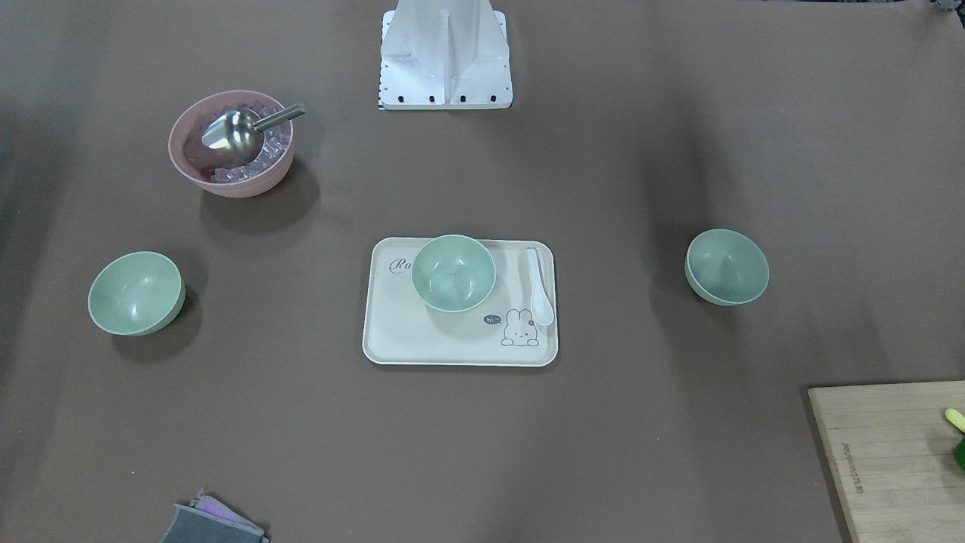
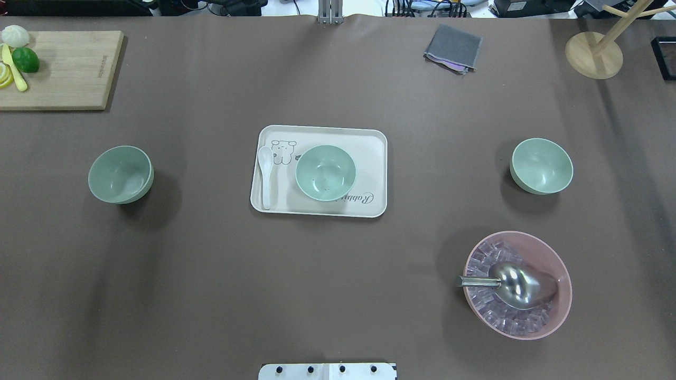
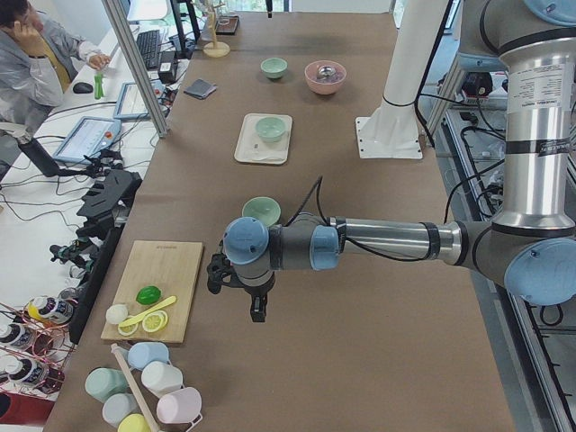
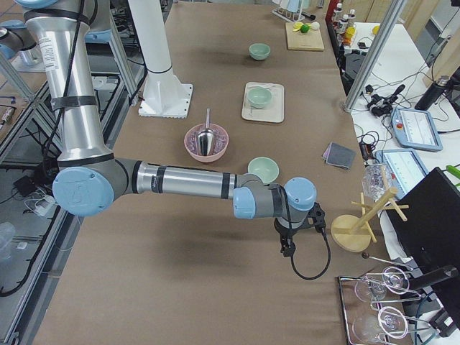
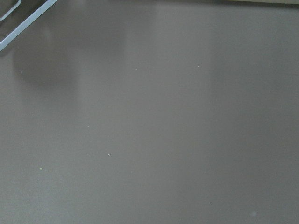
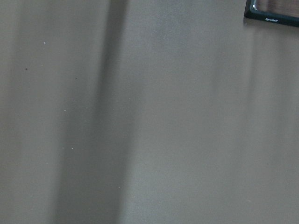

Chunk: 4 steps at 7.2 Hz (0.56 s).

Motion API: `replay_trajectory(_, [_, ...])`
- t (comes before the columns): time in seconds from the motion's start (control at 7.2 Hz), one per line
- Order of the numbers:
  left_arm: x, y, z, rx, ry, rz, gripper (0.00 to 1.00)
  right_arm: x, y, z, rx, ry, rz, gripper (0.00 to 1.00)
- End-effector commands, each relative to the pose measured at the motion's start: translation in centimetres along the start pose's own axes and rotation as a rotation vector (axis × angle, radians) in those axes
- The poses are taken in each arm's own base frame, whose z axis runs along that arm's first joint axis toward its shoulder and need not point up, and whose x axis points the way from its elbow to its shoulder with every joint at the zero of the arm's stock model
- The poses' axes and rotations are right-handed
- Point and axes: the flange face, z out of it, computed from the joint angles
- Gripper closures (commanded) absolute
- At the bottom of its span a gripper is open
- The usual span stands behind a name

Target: Stack green bowls together

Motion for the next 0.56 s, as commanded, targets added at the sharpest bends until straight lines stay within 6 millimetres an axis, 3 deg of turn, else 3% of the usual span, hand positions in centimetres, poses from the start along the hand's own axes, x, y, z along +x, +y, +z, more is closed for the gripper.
replay_trajectory(0.0, [0.93, 0.12, -0.65, 0.053, -0.001, 0.061, 0.02, -0.09, -0.05, -0.09, 0.002, 0.000, -0.002, 0.00])
replay_trajectory(0.42, [0.98, 0.70, -0.57, 0.079, -0.003, 0.094, 0.02, 0.02, 0.01, 0.02, -0.001, 0.000, 0.001, 0.00])
